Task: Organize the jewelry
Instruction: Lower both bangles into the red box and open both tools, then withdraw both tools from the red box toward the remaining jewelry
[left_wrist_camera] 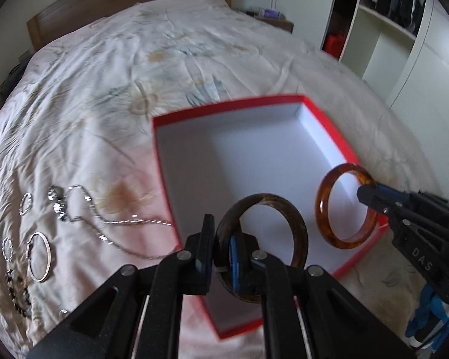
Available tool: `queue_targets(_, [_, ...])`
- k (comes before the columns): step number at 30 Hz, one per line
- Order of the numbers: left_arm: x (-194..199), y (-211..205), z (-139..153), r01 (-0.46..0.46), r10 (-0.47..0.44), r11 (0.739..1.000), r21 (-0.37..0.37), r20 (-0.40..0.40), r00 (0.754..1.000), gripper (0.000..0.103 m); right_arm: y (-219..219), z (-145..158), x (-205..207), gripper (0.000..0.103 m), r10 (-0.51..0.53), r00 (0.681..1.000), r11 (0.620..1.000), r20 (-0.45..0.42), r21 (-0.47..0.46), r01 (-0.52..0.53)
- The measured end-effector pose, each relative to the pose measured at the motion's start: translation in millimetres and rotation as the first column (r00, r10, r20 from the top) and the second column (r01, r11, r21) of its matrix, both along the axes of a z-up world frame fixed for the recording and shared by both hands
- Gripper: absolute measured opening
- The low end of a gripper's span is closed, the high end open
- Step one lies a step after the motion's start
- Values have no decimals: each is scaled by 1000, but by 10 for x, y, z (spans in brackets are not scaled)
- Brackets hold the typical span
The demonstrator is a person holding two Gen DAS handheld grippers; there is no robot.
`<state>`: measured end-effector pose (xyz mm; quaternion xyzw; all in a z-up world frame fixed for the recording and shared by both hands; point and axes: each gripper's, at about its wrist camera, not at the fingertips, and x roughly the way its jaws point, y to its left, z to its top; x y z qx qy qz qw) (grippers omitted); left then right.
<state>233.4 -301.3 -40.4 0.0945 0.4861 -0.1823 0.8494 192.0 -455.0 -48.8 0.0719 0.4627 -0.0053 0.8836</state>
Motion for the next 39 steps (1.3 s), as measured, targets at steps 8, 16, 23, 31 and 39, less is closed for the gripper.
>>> queue_targets(8, [194,-164,-310,-8,9,999,33,-31,999,9,15,-266,131,10,17,998,997,-55,-75,-21])
queue_targets(16, [238,-210,-324,-7,8,998,55,-5,1000,11,206,-336,132,13,37,995,970,-93,-236,-58])
queue_targets(23, [169,-159,-164,-3,2,1000,-18,-15,1000,35,238,-166,-22,36,38,997,975,-71,-215,-52])
queue_targets(31, [-223,179,345,-21,27,995,-99,59,998,35,96,476,-483,43,-52,997,989,52,-132,58])
queue_targets(39, [-727,905,679,-71,75,996,-46,76,994,35,531,1063,-980,43,1,987,997,163,-70,11])
